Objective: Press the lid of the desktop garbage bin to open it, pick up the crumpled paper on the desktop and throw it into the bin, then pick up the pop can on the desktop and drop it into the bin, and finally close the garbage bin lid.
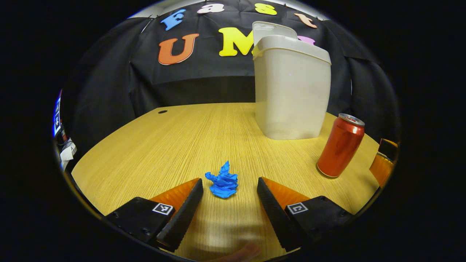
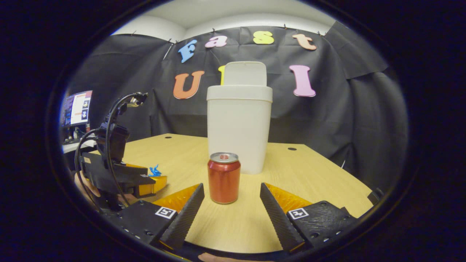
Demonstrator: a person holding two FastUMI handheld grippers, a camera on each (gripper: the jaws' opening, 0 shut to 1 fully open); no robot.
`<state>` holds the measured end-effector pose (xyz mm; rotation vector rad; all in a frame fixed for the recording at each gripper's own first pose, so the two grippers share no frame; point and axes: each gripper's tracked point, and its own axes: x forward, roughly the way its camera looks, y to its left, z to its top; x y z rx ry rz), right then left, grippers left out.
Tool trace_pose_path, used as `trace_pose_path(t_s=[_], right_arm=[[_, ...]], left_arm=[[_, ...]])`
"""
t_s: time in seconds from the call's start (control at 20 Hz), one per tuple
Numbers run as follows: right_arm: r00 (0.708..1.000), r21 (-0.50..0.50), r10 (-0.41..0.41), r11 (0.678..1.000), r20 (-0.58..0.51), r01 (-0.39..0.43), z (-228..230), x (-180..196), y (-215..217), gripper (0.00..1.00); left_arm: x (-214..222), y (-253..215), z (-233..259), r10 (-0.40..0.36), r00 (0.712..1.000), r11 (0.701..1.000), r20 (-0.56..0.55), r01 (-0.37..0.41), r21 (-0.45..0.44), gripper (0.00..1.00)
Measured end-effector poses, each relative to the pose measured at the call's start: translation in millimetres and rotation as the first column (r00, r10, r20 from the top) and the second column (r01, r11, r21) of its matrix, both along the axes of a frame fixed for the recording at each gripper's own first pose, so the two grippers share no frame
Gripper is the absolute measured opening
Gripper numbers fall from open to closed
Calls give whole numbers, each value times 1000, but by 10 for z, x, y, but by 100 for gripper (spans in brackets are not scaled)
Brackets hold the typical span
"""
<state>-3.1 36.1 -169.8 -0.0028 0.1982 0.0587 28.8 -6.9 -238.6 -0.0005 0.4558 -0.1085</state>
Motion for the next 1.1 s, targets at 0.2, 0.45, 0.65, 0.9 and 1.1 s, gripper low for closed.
trace_pose_path(t_s=[0.2,0.45,0.65,0.9,1.1], right_arm=[[999,-12,13,1000,-31,-13,-59,98,67,95],[997,-23,-6,1000,-75,4,-141,280,151,98],[990,-8,-42,999,-137,42,-226,435,149,96],[982,10,-41,999,-183,44,-318,634,171,96],[976,64,-11,998,-220,26,-395,660,245,91]], left_arm=[[90,15,-44,19,999,1000,-30,-19,-12,92],[143,11,-33,12,1000,1000,-6,-12,9,84],[155,77,-37,31,1000,999,-1,-31,9,72],[175,150,-30,56,998,998,10,-56,9,57],[166,155,-23,53,998,999,15,-53,-4,52]])
